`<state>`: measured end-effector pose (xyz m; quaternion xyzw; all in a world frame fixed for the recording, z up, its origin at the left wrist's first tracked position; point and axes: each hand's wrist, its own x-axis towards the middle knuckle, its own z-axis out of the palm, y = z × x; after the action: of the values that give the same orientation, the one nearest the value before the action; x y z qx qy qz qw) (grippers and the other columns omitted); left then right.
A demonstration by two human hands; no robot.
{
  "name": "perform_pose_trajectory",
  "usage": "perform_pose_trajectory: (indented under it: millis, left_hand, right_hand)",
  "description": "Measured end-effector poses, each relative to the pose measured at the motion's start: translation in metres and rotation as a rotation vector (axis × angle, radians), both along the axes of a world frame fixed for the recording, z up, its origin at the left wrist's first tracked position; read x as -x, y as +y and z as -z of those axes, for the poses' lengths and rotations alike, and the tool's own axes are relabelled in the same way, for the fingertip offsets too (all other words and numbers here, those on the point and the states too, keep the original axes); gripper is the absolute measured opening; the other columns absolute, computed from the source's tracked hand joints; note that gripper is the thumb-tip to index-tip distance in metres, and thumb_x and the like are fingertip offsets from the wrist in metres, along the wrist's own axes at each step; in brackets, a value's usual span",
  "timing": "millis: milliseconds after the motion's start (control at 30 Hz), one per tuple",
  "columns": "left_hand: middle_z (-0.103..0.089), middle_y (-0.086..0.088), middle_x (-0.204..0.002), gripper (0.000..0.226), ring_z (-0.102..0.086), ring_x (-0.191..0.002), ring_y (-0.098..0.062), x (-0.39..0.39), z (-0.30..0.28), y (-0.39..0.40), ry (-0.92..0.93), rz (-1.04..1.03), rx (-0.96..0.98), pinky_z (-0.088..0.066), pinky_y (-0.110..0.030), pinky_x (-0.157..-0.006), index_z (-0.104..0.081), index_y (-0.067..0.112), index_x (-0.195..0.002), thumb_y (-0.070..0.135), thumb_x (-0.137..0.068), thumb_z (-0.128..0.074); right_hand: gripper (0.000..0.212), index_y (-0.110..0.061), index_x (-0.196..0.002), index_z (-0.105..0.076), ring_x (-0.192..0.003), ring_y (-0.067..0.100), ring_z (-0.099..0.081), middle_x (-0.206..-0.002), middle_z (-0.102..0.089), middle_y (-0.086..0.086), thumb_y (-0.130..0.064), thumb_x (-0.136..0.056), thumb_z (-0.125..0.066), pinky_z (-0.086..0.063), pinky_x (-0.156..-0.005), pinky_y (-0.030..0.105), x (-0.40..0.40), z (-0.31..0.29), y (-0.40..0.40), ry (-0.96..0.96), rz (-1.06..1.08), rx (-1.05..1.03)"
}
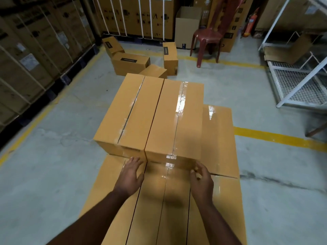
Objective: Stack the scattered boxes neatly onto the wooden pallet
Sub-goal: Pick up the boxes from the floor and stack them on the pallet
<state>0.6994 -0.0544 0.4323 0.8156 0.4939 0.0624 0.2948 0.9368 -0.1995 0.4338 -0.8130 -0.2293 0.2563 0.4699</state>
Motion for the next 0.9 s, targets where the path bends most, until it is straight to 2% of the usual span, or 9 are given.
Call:
perform_pose_trajectory:
  millis: [133, 233, 400, 567, 733, 800, 900]
  left_hand:
    - [-0.058, 0.001, -0.147, 0.040, -0.045, -0.145, -0.018, 0.043, -0.022, -0.044, -0.083, -0.084, 0.041, -0.033, -0.023, -0.113, -0.061, 0.019, -0.140, 0.018, -0.100, -0.064]
    - [-0.065, 0.004, -0.137, 0.033, -0.058, -0.129, -0.015, 0.079, -0.039, -0.065, -0.174, -0.144, 0.075, -0.042, -0.023, -0.105, -0.066, 0.022, -0.133, 0.020, -0.100, -0.064]
    - [-0.070, 0.011, -0.126, 0.027, -0.063, -0.117, -0.009, 0.169, -0.052, -0.098, -0.373, -0.301, 0.108, -0.046, -0.022, -0.099, -0.071, 0.024, -0.125, 0.019, -0.100, -0.065]
    - [-0.075, 0.013, -0.112, 0.024, -0.067, -0.108, 0.001, 0.316, -0.053, -0.133, -0.514, -0.421, 0.114, -0.053, -0.029, -0.099, -0.074, 0.021, -0.121, 0.016, -0.099, -0.065]
    - [-0.078, 0.016, -0.104, 0.018, -0.070, -0.103, 0.000, 0.492, -0.065, -0.170, -0.579, -0.547, 0.149, -0.054, -0.029, -0.097, -0.075, 0.026, -0.112, 0.018, -0.098, -0.067]
    - [-0.078, 0.012, -0.103, 0.017, -0.071, -0.103, -0.004, 0.559, -0.076, -0.187, -0.606, -0.632, 0.174, -0.055, -0.031, -0.097, -0.075, 0.028, -0.110, 0.019, -0.098, -0.069]
    - [-0.079, 0.008, -0.102, 0.015, -0.072, -0.101, -0.007, 0.640, -0.092, -0.206, -0.648, -0.768, 0.176, -0.056, -0.029, -0.095, -0.075, 0.030, -0.107, 0.021, -0.097, -0.071]
  right_hand:
    - [0.036, -0.017, -0.136, -0.066, -0.113, 0.012, -0.066, -0.126, -0.071, -0.002, -0.011, -0.101, -0.064, -0.045, -0.079, 0.006, 0.053, -0.027, -0.029, 0.089, -0.076, -0.026]
    - [0.028, -0.024, -0.130, -0.068, -0.104, 0.002, -0.065, -0.118, -0.071, -0.008, -0.018, -0.103, -0.064, -0.046, -0.068, 0.003, 0.100, -0.039, -0.046, 0.067, -0.143, -0.025]
    - [0.020, -0.024, -0.121, -0.072, -0.101, 0.001, -0.066, -0.110, -0.073, -0.010, -0.022, -0.102, -0.067, -0.049, -0.077, 0.008, 0.200, -0.057, -0.049, 0.073, -0.276, -0.072]
    - [0.018, -0.024, -0.118, -0.072, -0.099, 0.000, -0.067, -0.109, -0.073, -0.012, -0.020, -0.101, -0.067, -0.053, -0.083, 0.017, 0.347, -0.076, -0.041, 0.079, -0.421, -0.103]
    - [0.019, -0.012, -0.118, -0.073, -0.103, 0.024, -0.071, -0.114, -0.075, 0.005, -0.013, -0.102, -0.064, -0.057, -0.089, 0.040, 0.518, -0.097, -0.032, 0.203, -0.525, -0.094]
    - [0.018, -0.013, -0.116, -0.072, -0.103, 0.028, -0.072, -0.116, -0.075, 0.009, -0.008, -0.102, -0.061, -0.055, -0.086, 0.039, 0.579, -0.106, -0.029, 0.249, -0.607, -0.087]
    - [0.019, -0.021, -0.108, -0.071, -0.097, 0.024, -0.071, -0.114, -0.075, 0.009, -0.006, -0.102, -0.060, -0.054, -0.082, 0.037, 0.650, -0.120, -0.023, 0.290, -0.732, -0.073]
